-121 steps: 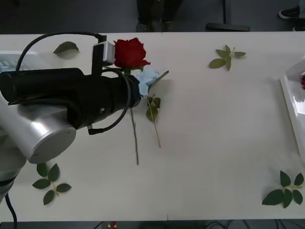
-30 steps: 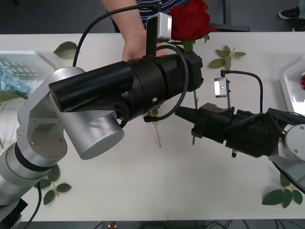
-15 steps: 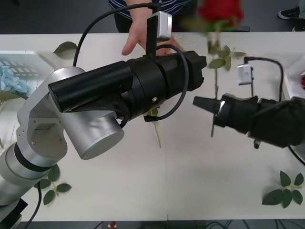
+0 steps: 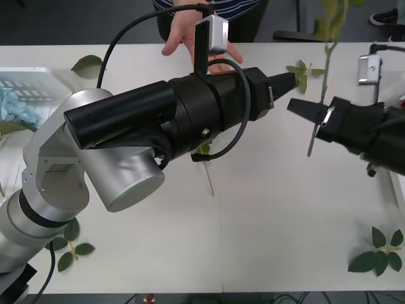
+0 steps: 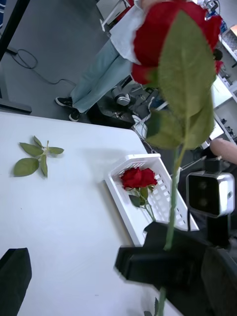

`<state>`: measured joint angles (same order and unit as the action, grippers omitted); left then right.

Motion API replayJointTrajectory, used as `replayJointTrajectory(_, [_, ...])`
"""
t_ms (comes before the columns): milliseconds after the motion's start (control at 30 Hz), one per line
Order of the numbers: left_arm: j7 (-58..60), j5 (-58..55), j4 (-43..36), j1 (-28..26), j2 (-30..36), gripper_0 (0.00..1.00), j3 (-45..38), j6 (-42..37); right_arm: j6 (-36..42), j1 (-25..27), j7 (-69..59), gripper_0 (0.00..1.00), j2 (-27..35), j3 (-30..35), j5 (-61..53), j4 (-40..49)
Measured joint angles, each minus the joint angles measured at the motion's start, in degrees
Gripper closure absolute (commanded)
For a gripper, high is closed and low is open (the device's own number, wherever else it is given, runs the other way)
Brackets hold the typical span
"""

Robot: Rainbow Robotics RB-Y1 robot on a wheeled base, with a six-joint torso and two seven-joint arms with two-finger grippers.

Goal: Place the red flowers into the right box and the blue flowers into the left box. If a person shows an open palm, hand one flower to the person first, then continue sorting.

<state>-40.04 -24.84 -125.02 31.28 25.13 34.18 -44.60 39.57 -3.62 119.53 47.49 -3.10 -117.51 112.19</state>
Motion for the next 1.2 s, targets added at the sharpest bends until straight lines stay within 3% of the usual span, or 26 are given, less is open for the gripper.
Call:
replayJointTrajectory(267, [0.0,0.0,0.0,0.0,0.01,0.0,0.0,0.0,5.44,-1.56,-0.2,1.0,3.19,14.99,4.83,-0.1])
replayJointTrajectory(433, [0.0,0.0,0.0,0.0,0.01,0.0,0.0,0.0,3.77,-6.91,-1.53,1.0,6.91,16.49,11.9,-0.13])
replayJointTrajectory(767, [0.0,0.0,0.0,0.0,0.02,0.0,0.0,0.0,-6.39,-21.68,-12.07,1.0,9.04,2.06,32.85,-3.65])
replayJointTrajectory(1033, [0.0,-0.01,0.0,0.0,0.02,0.0,0.0,0.0,-7.49,-34.37,-17.46,1.0,8.85,-9.76,45.29,-14.19])
replayJointTrajectory(1200, [0.0,-0.01,0.0,0.0,0.02,0.0,0.0,0.0,-7.49,-42.42,-21.84,1.0,5.27,-15.49,51.65,-22.33])
